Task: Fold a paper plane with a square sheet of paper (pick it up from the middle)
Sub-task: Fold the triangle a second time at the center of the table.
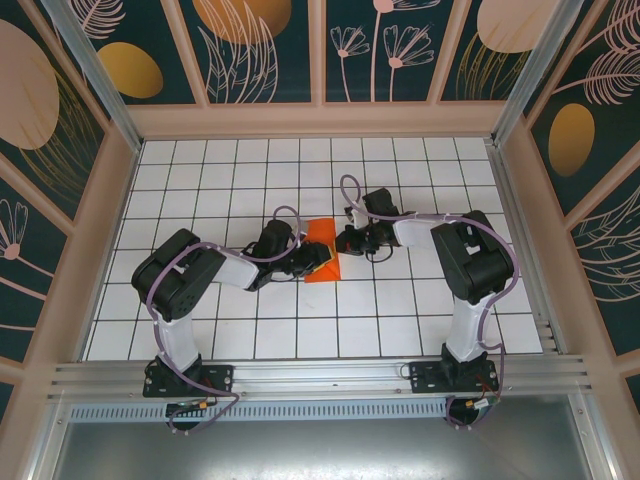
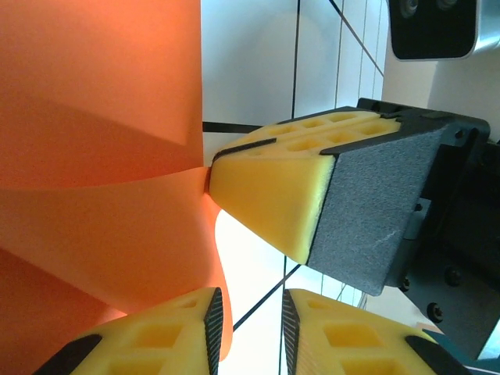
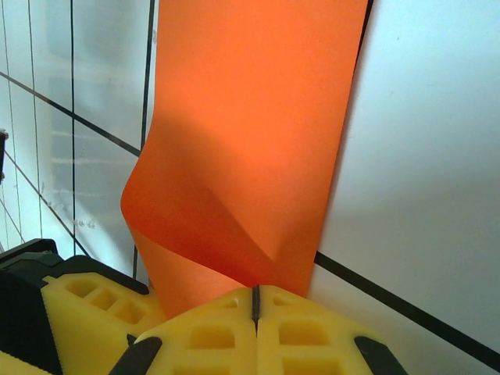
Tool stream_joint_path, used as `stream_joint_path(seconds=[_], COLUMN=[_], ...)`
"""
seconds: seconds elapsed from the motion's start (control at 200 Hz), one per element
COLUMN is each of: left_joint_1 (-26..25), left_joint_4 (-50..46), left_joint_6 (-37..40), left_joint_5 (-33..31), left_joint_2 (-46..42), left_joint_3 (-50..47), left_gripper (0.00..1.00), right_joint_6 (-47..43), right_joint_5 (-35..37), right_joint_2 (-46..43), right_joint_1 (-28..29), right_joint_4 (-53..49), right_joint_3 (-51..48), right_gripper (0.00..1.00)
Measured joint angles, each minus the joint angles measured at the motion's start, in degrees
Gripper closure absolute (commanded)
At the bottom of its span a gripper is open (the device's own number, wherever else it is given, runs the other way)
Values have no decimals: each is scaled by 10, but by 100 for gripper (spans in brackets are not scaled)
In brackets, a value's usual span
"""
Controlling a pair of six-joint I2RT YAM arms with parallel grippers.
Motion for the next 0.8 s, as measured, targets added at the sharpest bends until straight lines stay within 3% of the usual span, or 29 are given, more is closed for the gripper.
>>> stream_joint_path(seconds=[0.425,0.595,0.801], left_joint_1=[0,0,0], left_joint_4=[-11,-38,-61], left_joint_6=[2,21,29], left_joint_5=[-2,-27,-46], left_joint_2=[-6,-49,-38], left_joint_3=[0,7,30], left_gripper=[70,74,77], right_joint_6=[0,-6,-11], right_joint_5=[3,3,3], right_joint_2=[10,10,10], right_joint_1=[0,0,0], right_joint_4=[-4,-6,-6], right_joint_3=[5,5,5], right_gripper=[100,100,100])
